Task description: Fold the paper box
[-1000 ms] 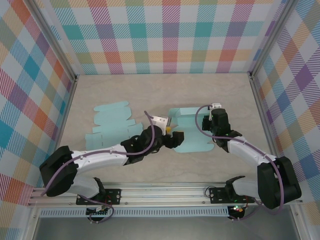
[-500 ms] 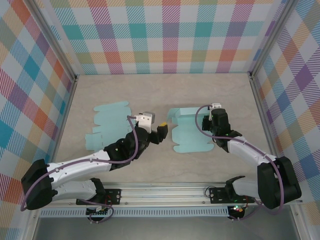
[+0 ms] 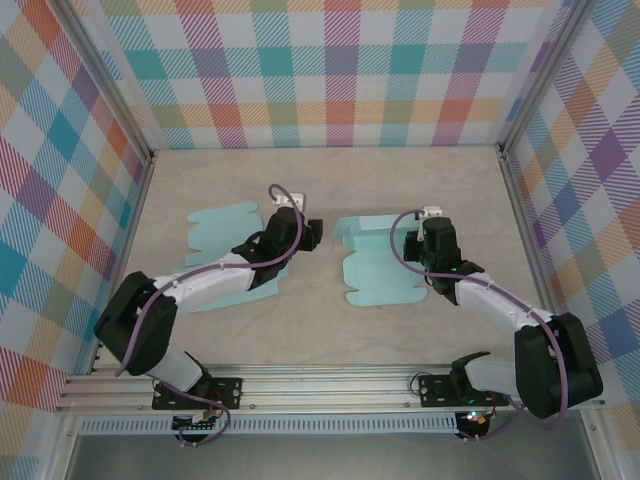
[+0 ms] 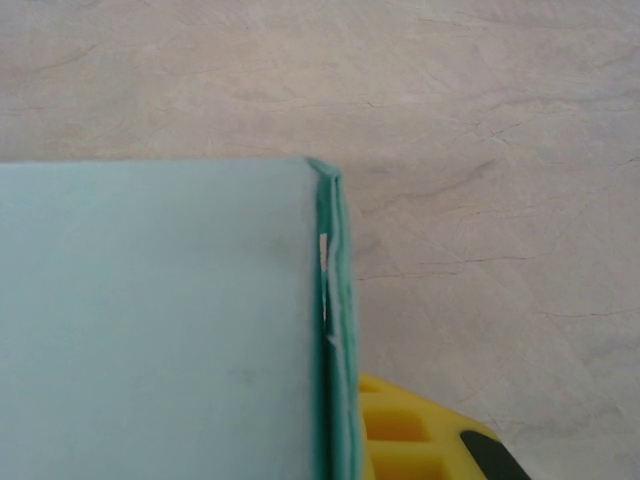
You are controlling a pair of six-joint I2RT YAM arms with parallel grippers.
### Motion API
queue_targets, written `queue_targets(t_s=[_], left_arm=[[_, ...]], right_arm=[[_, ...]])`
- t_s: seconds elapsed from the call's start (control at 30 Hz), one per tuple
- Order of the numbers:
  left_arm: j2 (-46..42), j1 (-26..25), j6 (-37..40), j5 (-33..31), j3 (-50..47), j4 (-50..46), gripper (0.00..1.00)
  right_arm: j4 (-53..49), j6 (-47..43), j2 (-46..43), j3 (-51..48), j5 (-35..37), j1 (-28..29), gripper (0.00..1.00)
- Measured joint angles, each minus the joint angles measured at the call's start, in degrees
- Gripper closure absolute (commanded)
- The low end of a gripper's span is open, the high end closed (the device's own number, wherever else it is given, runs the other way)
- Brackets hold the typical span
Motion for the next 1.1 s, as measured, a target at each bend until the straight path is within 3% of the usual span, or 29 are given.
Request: queue_targets(t_s=[0.13,0.43,0.67,1.1], left_arm=[[4.3,0.2,2.1,4.4,3.0,0.2,0.4],[5.2,-0.5,4.9,15.0,3.2,2.8,0.43],[6.1,-4.3,8.3,18.3,3.2,3.1,0.43],[8.5,-5.6,15.3,21.9,4.9,3.3,0.43]], right_arm=[[0.0,0.0,0.0,0.0,-0.1,0.0,1.0],[0.0,0.2,0.0,0.0,0.2,0.0,1.0],[0.0,0.2,0.0,0.0,0.0,0.0,1.0],[0.0,0.2,0.0,0.0,0.1,0.0,1.0]])
